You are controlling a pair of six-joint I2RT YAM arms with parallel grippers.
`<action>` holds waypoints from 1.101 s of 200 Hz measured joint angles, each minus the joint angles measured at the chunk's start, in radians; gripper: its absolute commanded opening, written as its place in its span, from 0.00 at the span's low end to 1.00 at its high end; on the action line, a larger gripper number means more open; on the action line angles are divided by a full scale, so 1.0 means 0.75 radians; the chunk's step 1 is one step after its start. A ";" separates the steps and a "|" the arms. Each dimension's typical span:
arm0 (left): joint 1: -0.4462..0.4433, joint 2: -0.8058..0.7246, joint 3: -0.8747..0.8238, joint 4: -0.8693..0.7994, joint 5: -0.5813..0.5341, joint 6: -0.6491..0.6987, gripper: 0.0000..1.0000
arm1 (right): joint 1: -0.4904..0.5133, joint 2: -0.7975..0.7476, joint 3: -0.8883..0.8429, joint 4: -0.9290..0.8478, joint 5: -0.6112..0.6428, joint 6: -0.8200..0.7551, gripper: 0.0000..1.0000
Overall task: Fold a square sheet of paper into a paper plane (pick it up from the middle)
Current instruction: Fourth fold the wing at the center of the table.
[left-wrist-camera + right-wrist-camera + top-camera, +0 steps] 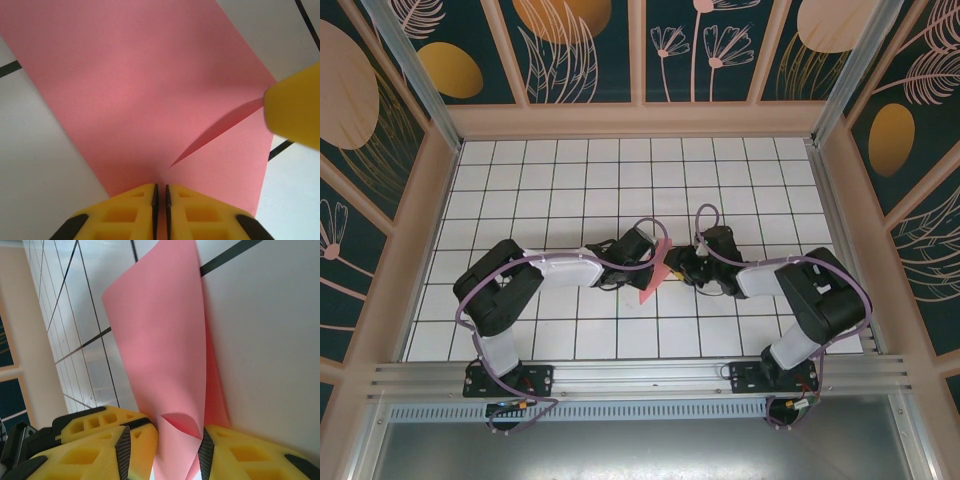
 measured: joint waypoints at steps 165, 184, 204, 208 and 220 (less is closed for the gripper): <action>0.001 -0.390 -0.130 -0.058 -0.234 -0.197 0.30 | 0.016 0.125 0.178 -0.046 -0.212 -0.390 0.45; 0.001 -0.390 -0.130 -0.059 -0.239 -0.206 0.30 | 0.017 0.128 0.194 -0.070 -0.240 -0.449 0.46; 0.001 -0.390 -0.131 -0.060 -0.241 -0.211 0.31 | 0.022 0.129 0.210 -0.116 -0.240 -0.506 0.47; 0.001 -0.391 -0.131 -0.060 -0.241 -0.212 0.31 | 0.024 0.129 0.212 -0.125 -0.241 -0.518 0.47; 0.001 -0.391 -0.131 -0.061 -0.241 -0.213 0.31 | 0.025 0.131 0.219 -0.149 -0.240 -0.546 0.45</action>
